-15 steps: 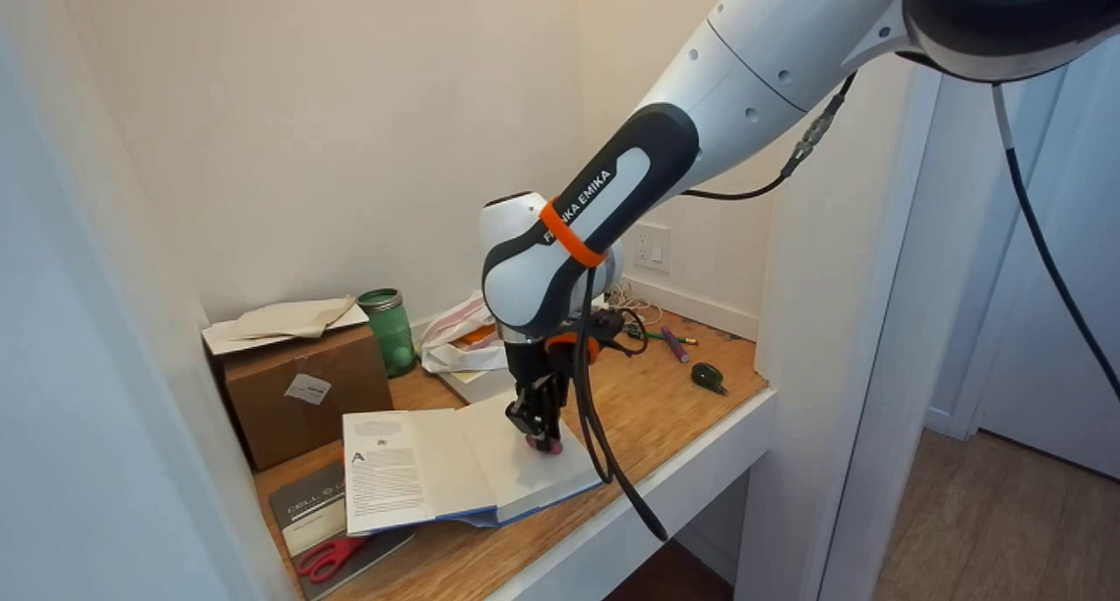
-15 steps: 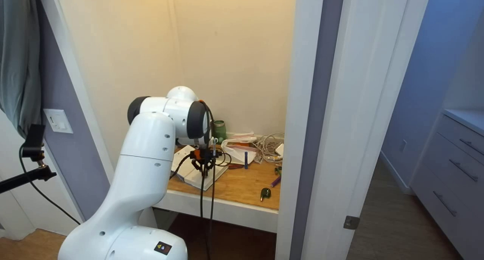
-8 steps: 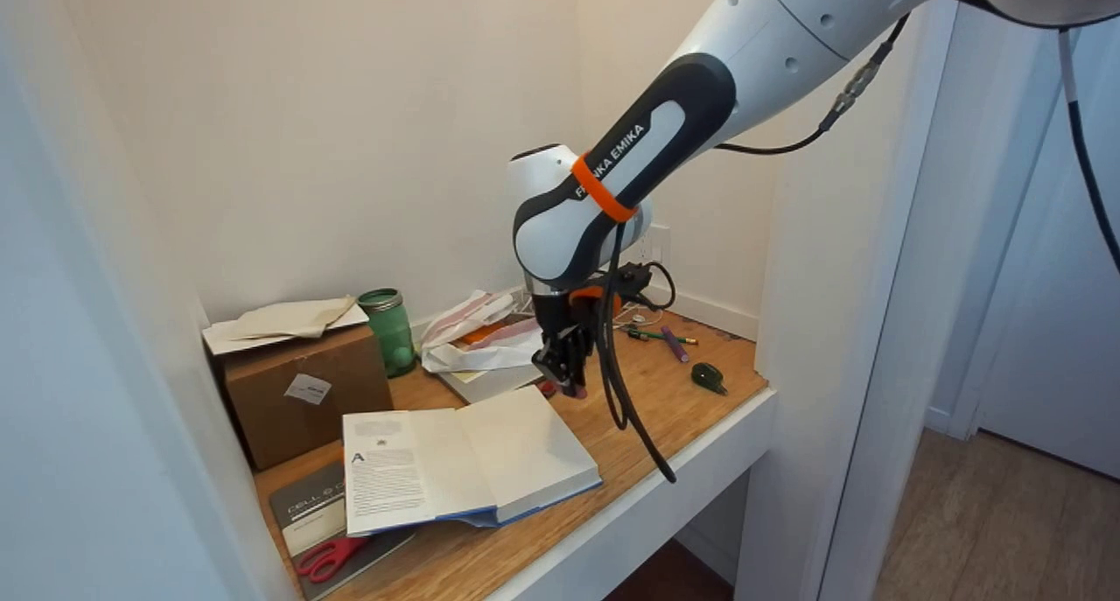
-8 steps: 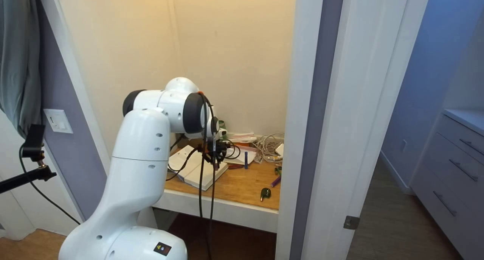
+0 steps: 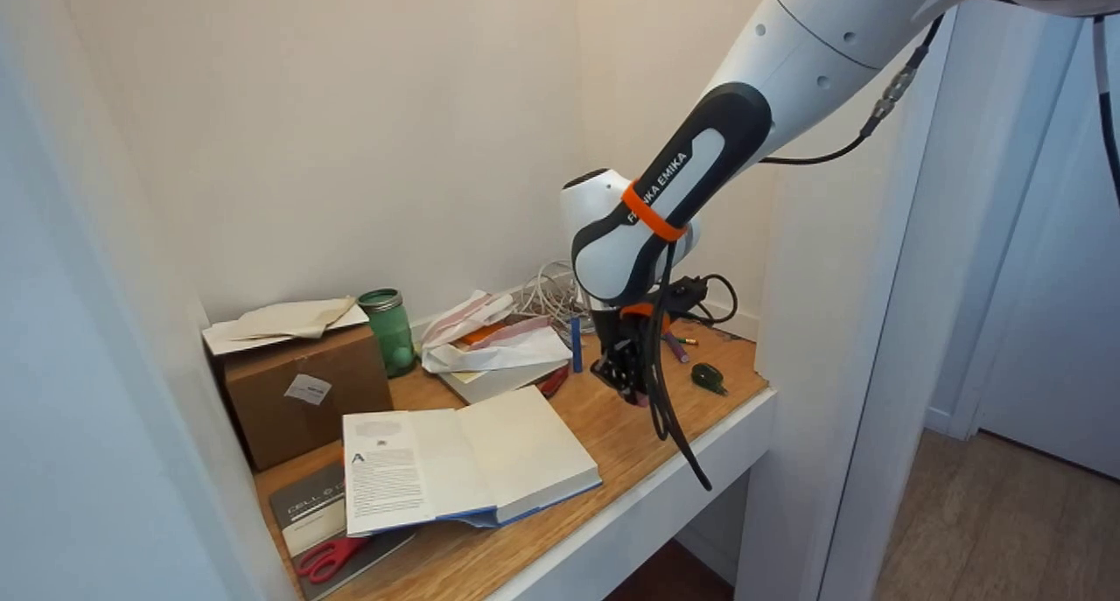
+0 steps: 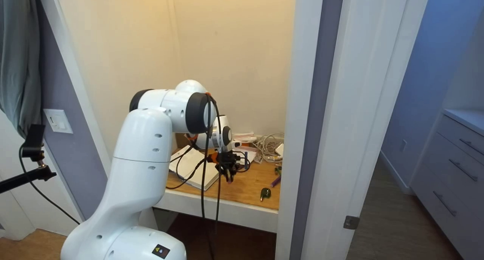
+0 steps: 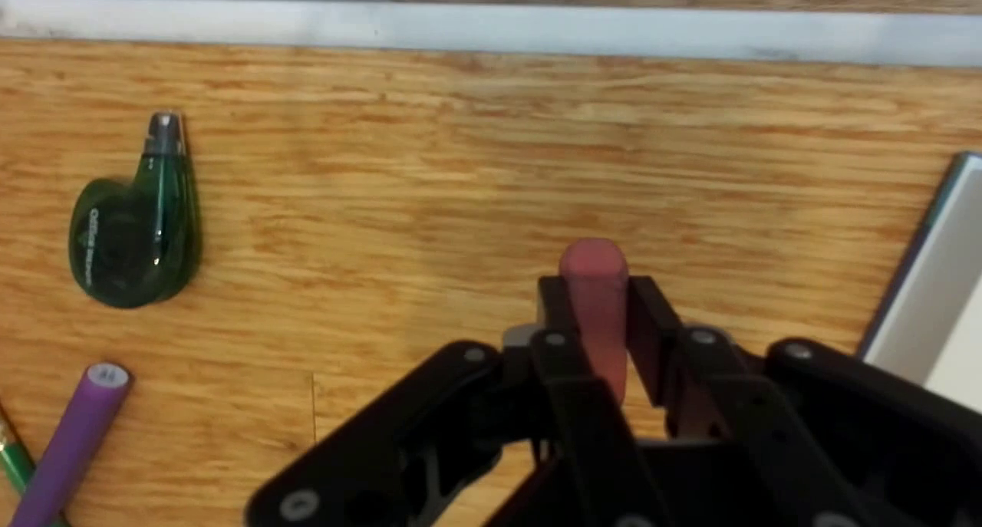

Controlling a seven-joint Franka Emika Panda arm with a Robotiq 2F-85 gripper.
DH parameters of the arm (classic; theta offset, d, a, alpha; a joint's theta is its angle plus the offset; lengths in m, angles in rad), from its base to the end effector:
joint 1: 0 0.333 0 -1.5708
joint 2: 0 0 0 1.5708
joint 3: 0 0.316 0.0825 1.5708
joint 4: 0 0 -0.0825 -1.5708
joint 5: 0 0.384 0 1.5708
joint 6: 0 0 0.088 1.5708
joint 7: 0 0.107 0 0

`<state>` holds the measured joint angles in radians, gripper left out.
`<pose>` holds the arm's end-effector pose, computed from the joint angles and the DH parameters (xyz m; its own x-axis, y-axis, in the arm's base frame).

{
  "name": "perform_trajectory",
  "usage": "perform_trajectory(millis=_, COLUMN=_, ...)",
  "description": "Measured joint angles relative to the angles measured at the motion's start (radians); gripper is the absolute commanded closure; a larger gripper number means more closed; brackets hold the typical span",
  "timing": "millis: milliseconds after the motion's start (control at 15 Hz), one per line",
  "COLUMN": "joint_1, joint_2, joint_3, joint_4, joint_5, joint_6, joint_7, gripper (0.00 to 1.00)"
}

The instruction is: Open the book, then put the rubber on the table

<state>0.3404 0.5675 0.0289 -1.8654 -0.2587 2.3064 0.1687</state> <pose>0.5862 0.2205 0.2005 0.9254 0.3626 -0.1104 0.3771 -0.9100 0.1725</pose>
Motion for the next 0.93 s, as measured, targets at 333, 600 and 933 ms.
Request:
perform_trajectory(millis=333, joint_1=-0.004, joint_2=0.035, joint_3=0.000, joint_4=-0.053, joint_5=0.001, joint_6=0.069, joint_7=0.052, gripper=0.95)
perform_trajectory(millis=600, joint_1=-0.004, joint_2=0.046, joint_3=0.000, joint_4=-0.073, joint_5=0.002, joint_6=0.110, joint_7=0.072, gripper=0.39)
perform_trajectory(millis=933, joint_1=0.000, joint_2=-0.008, joint_3=0.005, joint_4=-0.070, joint_5=0.002, joint_6=0.111, joint_7=0.077, gripper=0.04)
